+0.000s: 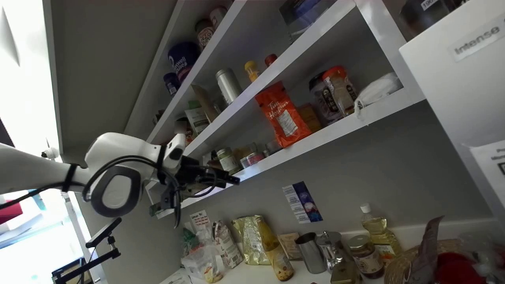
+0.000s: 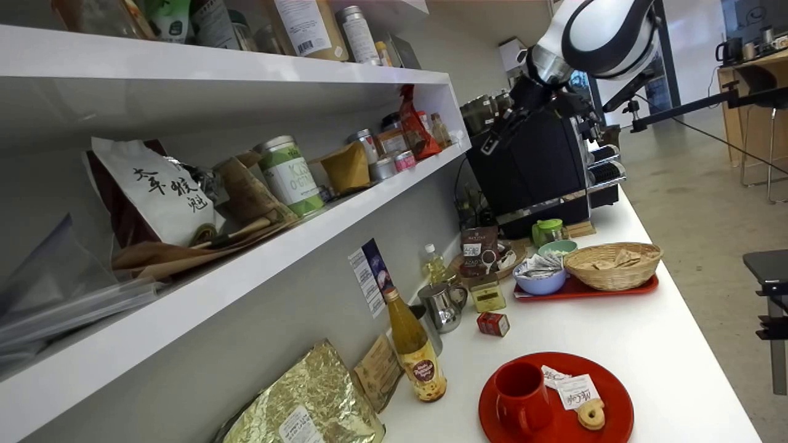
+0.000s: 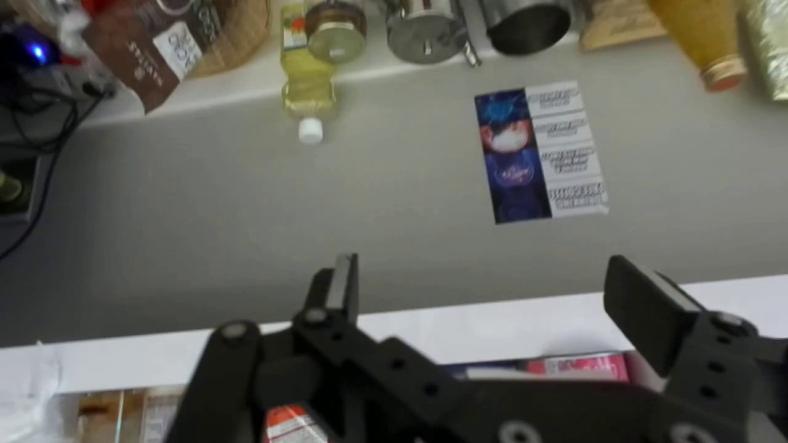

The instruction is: Remove the orange packet from the bottom shelf and then put it on the counter

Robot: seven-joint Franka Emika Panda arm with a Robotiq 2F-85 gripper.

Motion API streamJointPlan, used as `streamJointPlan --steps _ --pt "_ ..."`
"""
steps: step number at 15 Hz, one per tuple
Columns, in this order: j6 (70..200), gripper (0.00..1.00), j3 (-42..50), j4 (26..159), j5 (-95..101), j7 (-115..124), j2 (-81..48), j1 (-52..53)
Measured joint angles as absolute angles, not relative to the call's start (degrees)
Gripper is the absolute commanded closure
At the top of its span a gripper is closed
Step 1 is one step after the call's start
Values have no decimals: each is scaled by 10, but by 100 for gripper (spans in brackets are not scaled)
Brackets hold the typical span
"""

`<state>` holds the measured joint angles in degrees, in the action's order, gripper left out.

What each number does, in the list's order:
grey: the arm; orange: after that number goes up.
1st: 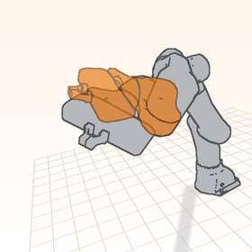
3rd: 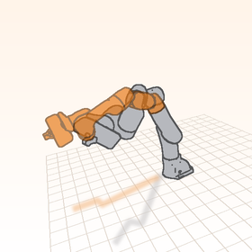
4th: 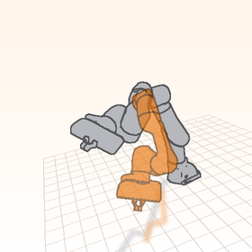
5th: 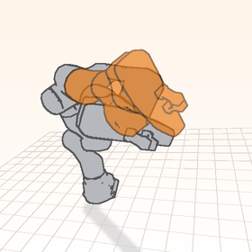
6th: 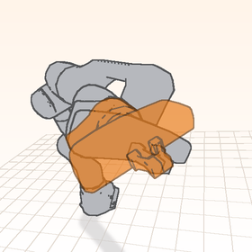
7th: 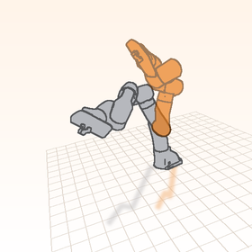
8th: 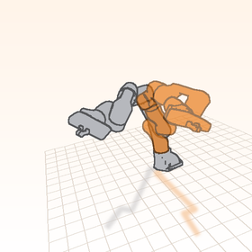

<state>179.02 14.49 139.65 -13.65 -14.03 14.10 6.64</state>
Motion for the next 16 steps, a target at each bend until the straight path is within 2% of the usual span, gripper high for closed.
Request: streamJointPlan --steps 3,7,11,16 --pt "1862 0 144 1314 -137 -118 36 69" --pt "1865 0 139 1191 -118 -69 -68 30" --pt "1806 0 177 1113 -115 -51 -74 41" --pt "1786 0 180 1060 -100 -27 -49 56"
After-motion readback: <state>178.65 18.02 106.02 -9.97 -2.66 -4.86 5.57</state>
